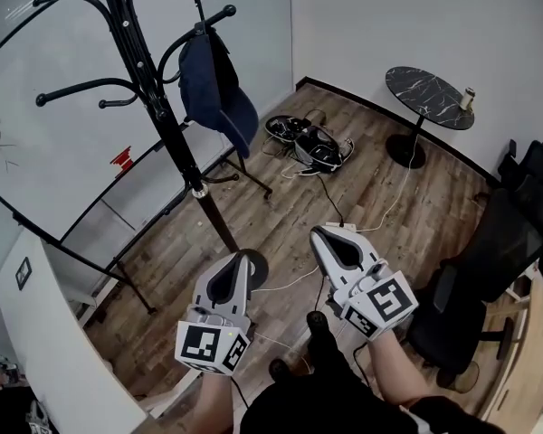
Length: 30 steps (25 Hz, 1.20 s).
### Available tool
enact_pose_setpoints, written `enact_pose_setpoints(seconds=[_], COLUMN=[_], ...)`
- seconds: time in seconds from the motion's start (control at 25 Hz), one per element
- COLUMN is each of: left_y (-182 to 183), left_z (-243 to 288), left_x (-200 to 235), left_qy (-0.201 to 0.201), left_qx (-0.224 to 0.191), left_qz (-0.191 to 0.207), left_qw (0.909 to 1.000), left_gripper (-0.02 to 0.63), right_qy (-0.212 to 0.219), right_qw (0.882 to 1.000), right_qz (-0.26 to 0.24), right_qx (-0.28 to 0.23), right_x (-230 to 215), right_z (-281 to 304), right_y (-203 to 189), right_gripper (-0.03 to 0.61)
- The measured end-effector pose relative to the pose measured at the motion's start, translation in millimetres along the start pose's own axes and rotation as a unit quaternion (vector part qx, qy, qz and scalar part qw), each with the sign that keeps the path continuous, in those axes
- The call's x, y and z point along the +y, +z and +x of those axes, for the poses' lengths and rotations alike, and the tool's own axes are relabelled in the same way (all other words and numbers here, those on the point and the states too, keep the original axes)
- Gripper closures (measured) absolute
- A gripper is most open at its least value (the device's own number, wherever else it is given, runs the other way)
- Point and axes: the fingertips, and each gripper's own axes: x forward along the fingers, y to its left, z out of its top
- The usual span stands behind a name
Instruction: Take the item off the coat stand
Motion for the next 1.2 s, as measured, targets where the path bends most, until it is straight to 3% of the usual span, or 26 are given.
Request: enact_pose_setpoints(seconds=[0.48, 0.84, 1.2], left_y=[13, 11, 3], left_z=[88, 122, 145], left_x=[13, 20, 43], left_qy=[0.099, 0.183, 0.242], left_qx=[-0.002, 0.0, 0.008], left_qz=[0.028, 0.039, 0.046], left_qw=[0.9947, 0.9822, 0.9692], left_gripper=[0.597, 0.594, 0.461], right_qy=[0.085, 0.151, 0.175], right_qw=[0.996, 0.988, 0.983], right_qz=[0.019, 0.035, 0.05], right_qx=[-0.005, 0.001, 0.011], right_x=[-74, -107, -120], right_z=[66, 92, 113], right_y=[5, 3, -5], right_gripper=[0.546, 0.546, 0.546])
